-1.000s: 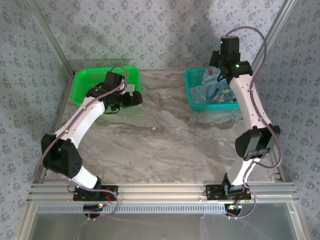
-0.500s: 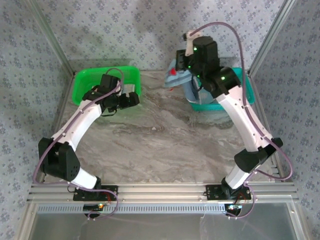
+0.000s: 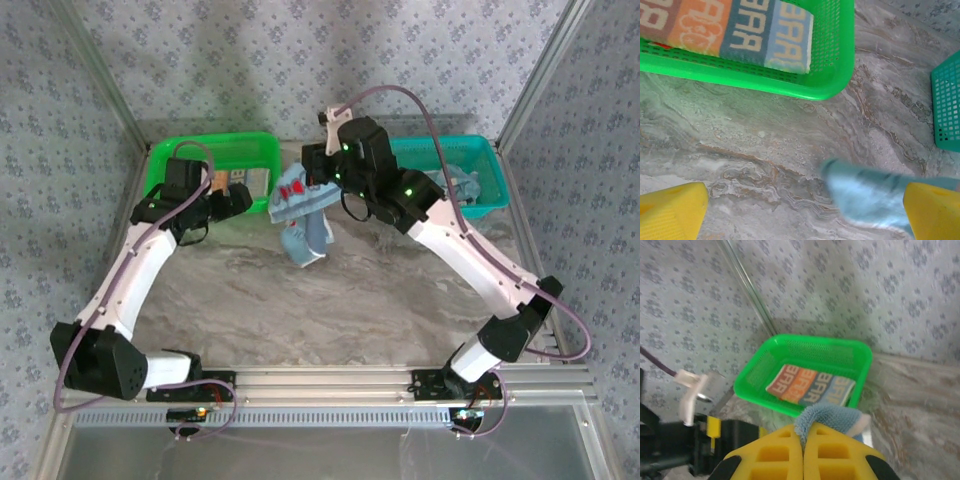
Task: Fold and stack the towels
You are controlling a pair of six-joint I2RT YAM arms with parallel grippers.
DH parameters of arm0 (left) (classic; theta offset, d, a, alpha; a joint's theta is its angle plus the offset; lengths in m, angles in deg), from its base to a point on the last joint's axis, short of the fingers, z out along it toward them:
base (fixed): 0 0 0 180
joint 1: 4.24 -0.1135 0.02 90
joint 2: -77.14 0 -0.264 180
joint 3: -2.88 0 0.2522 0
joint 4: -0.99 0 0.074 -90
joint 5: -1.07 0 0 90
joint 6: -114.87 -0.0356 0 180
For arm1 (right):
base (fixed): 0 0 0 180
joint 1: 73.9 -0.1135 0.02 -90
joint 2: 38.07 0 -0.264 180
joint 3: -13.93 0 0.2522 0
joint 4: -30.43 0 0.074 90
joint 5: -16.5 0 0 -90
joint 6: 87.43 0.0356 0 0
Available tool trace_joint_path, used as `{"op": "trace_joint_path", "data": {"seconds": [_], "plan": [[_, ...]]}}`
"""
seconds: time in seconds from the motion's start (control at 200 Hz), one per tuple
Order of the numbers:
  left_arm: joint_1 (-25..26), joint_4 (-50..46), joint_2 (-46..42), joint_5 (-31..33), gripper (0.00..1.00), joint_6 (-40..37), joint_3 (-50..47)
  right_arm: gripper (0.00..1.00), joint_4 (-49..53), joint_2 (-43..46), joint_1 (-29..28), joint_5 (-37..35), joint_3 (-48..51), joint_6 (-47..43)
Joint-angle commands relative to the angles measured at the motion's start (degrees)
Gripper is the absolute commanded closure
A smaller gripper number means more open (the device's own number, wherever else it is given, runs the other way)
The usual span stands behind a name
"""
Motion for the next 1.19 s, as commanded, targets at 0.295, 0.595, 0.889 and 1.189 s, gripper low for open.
{"op": "trace_joint_path", "data": {"seconds": [0.295, 0.595, 0.889, 1.189], "plan": [[3.1, -2.1, -0.6, -3.2, 0.02, 3.0, -6.6, 0.95, -12.7, -10.3, 13.5, 13.0, 21.6, 15.7], [13.2, 5.3, 2.0, -2.4, 0.31, 15.4, -14.0, 0.34, -8.1, -14.9, 15.9, 11.6, 23.4, 10.5], [19.0, 13.0, 14.1, -0.4, 0.60, 20.6, -9.7, 0.34, -5.9, -5.6, 16.2, 3.7, 30.0, 5.6], [21.7, 20.5, 24.5, -0.5, 0.65, 25.0, -5.6, 0.33, -4.7, 2.7, 16.5, 0.6, 37.4, 5.0]]}}
